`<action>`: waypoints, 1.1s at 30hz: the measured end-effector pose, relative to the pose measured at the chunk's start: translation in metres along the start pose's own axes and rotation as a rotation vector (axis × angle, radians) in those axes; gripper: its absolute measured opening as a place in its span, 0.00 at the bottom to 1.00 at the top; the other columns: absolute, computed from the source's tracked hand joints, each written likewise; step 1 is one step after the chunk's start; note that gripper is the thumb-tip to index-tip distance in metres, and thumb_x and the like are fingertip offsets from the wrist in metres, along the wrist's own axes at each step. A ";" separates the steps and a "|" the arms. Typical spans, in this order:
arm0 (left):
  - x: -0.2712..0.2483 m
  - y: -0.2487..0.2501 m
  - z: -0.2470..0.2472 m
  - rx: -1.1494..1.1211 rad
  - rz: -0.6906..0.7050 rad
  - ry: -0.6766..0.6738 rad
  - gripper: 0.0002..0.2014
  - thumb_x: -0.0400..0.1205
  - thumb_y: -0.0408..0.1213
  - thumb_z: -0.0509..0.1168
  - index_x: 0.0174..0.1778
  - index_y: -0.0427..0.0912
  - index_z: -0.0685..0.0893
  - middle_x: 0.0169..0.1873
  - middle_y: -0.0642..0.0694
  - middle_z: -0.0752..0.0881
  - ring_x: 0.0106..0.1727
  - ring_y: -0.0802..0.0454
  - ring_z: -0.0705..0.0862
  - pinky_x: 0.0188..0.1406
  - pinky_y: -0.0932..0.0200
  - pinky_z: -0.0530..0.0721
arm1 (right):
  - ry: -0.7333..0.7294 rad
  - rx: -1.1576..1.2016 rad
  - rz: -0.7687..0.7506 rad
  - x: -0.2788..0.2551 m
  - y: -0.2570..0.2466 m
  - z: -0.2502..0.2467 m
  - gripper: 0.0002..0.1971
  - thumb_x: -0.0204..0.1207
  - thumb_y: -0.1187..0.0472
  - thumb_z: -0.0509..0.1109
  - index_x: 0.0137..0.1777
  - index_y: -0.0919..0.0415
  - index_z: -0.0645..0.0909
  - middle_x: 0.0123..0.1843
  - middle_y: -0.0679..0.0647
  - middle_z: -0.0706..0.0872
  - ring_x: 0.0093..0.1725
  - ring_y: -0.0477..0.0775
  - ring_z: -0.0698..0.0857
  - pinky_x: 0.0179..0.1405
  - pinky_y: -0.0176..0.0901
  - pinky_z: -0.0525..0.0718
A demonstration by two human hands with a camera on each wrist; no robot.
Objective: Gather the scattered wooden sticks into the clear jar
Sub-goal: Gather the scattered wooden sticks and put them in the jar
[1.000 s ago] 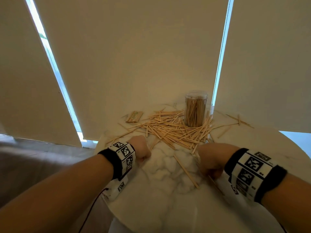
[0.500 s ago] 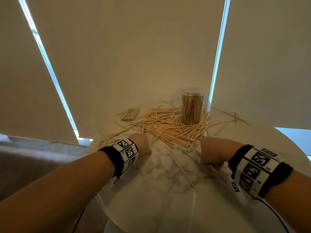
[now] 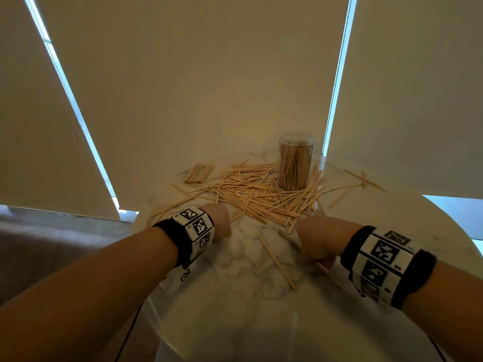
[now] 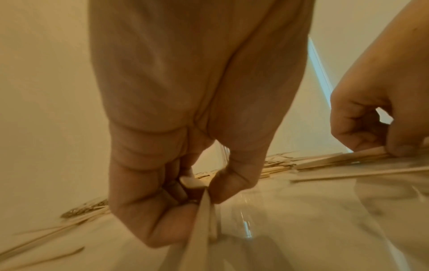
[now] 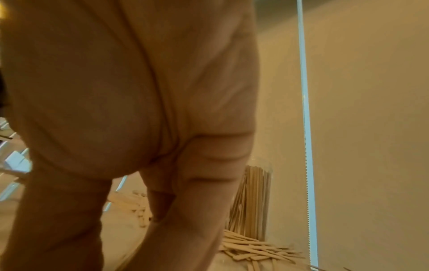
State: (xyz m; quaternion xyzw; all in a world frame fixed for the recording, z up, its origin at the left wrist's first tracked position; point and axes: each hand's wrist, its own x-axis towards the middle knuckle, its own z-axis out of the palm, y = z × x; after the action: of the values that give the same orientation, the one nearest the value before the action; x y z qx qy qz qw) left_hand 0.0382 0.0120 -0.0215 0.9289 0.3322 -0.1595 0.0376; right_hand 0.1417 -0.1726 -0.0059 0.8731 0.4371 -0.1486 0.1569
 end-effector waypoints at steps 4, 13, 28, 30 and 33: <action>-0.003 -0.012 0.003 -0.128 -0.020 0.044 0.08 0.88 0.37 0.64 0.49 0.36 0.82 0.33 0.46 0.79 0.40 0.48 0.80 0.32 0.59 0.76 | -0.021 0.075 0.007 -0.005 0.000 -0.002 0.15 0.79 0.63 0.67 0.30 0.60 0.72 0.33 0.52 0.82 0.26 0.47 0.76 0.26 0.34 0.76; -0.006 0.022 -0.007 -1.388 0.022 0.117 0.19 0.92 0.51 0.54 0.41 0.42 0.75 0.24 0.51 0.67 0.23 0.54 0.63 0.22 0.61 0.61 | 0.368 0.972 -0.169 0.002 0.006 -0.036 0.08 0.77 0.63 0.75 0.47 0.71 0.86 0.41 0.61 0.92 0.39 0.57 0.93 0.43 0.49 0.93; 0.045 -0.058 -0.034 -1.152 -0.034 0.466 0.19 0.93 0.48 0.53 0.42 0.40 0.77 0.33 0.43 0.77 0.29 0.47 0.73 0.36 0.51 0.76 | 0.174 0.282 -0.134 0.013 -0.029 -0.010 0.21 0.74 0.43 0.75 0.33 0.62 0.84 0.29 0.53 0.85 0.33 0.54 0.84 0.41 0.46 0.87; 0.050 -0.091 -0.043 -0.799 -0.095 0.461 0.18 0.91 0.50 0.58 0.46 0.38 0.80 0.35 0.43 0.78 0.31 0.46 0.74 0.34 0.55 0.73 | 0.130 0.149 -0.124 0.015 -0.034 -0.007 0.18 0.74 0.45 0.75 0.38 0.62 0.84 0.39 0.55 0.88 0.36 0.54 0.79 0.39 0.43 0.80; 0.050 -0.129 -0.046 -0.326 -0.214 0.315 0.24 0.85 0.58 0.66 0.49 0.35 0.81 0.40 0.42 0.81 0.42 0.41 0.82 0.38 0.54 0.76 | 0.053 0.083 -0.125 0.024 -0.038 -0.008 0.14 0.72 0.55 0.75 0.29 0.61 0.80 0.35 0.54 0.88 0.33 0.53 0.82 0.41 0.45 0.87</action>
State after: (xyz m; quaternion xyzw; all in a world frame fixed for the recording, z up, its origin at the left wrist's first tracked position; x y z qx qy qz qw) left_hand 0.0063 0.1508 0.0108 0.8834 0.4518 0.0400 0.1176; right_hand 0.1253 -0.1304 -0.0138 0.8534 0.4884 -0.1529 0.0991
